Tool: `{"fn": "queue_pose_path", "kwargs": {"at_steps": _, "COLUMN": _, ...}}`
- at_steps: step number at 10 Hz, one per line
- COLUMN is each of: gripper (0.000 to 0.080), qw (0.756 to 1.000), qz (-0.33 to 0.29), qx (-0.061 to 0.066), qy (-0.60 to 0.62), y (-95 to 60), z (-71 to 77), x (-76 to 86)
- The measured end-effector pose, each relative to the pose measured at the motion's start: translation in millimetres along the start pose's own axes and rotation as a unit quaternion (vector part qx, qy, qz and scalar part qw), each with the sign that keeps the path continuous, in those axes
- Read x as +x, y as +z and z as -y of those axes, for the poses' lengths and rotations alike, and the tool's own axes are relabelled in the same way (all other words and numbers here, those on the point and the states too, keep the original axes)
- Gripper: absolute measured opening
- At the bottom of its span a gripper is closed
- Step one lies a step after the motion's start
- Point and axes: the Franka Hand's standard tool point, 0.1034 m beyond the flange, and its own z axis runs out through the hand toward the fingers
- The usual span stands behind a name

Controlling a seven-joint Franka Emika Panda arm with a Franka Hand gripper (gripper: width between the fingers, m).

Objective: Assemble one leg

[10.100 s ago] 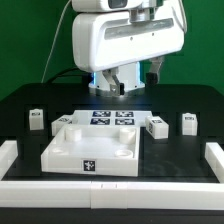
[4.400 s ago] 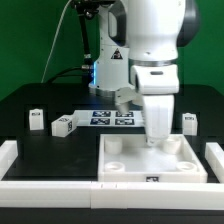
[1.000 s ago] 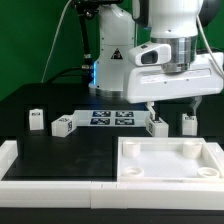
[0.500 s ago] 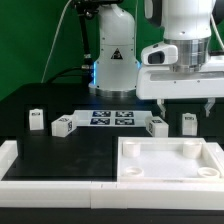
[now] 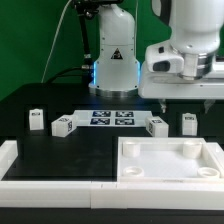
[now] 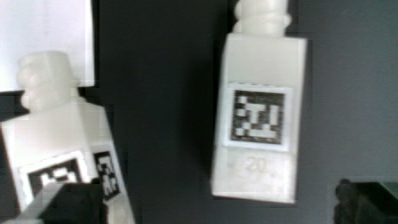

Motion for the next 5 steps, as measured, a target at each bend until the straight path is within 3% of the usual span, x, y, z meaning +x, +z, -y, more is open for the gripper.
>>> {"fn": "queue_pose_path", "kwargs": {"at_steps": 2, "gripper": 0.0649, "qw": 0.994, "qz": 0.108, "qx": -0.007, "qy": -0.003, "y": 4.4, "z": 1.5, "x": -14.5}}
{"fn": "queue_pose_path", "kwargs": {"at_steps": 5, "gripper": 0.0649, "qw": 0.974, "qz": 0.225, "qx": -0.016, "qy": -0.005, "y": 17.6, "z": -0.4, "x": -16.3}}
